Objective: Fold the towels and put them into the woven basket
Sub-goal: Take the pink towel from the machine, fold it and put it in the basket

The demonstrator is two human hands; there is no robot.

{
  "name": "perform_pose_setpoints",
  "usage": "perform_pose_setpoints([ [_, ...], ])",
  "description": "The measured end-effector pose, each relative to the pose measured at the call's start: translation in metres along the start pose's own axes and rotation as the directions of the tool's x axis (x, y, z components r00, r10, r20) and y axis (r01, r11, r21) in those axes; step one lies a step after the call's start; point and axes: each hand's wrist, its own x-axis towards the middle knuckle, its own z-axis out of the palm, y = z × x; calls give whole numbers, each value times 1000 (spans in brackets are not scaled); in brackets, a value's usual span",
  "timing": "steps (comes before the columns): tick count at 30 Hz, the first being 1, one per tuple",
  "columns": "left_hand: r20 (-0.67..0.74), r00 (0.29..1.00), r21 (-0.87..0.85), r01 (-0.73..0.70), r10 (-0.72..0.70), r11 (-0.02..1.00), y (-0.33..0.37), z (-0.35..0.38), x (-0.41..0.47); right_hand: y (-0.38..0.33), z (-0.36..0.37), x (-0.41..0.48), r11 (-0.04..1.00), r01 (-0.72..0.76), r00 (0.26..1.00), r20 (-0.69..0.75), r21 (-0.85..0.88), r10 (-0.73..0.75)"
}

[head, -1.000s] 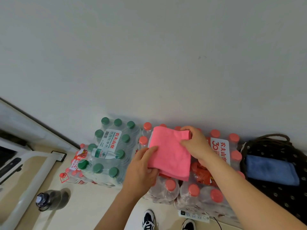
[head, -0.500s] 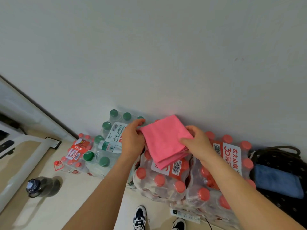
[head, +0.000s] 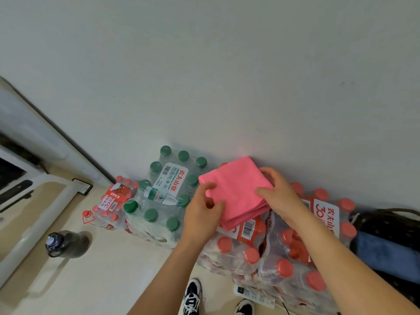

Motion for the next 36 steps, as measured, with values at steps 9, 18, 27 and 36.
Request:
perform_pose_setpoints([
  [9, 33, 999, 92, -2, -1, 996, 3, 3, -12, 10, -6, -4, 941, 101, 988, -82, -324, -135],
  [18, 45, 998, 292, -61, 51, 954, 9, 5, -23, 16, -8, -12, 916, 117, 983, -87, -384, -162],
  [27, 60, 857, 675, -413, 512, 612, 11, 8, -12, 8, 16, -16, 549, 319, 842, -36, -773, -539],
  [36, 401, 818, 760, -549, 413, 349, -26, 20, 31, 32, 39, -7, 471, 288, 945, 167, -834, -281],
])
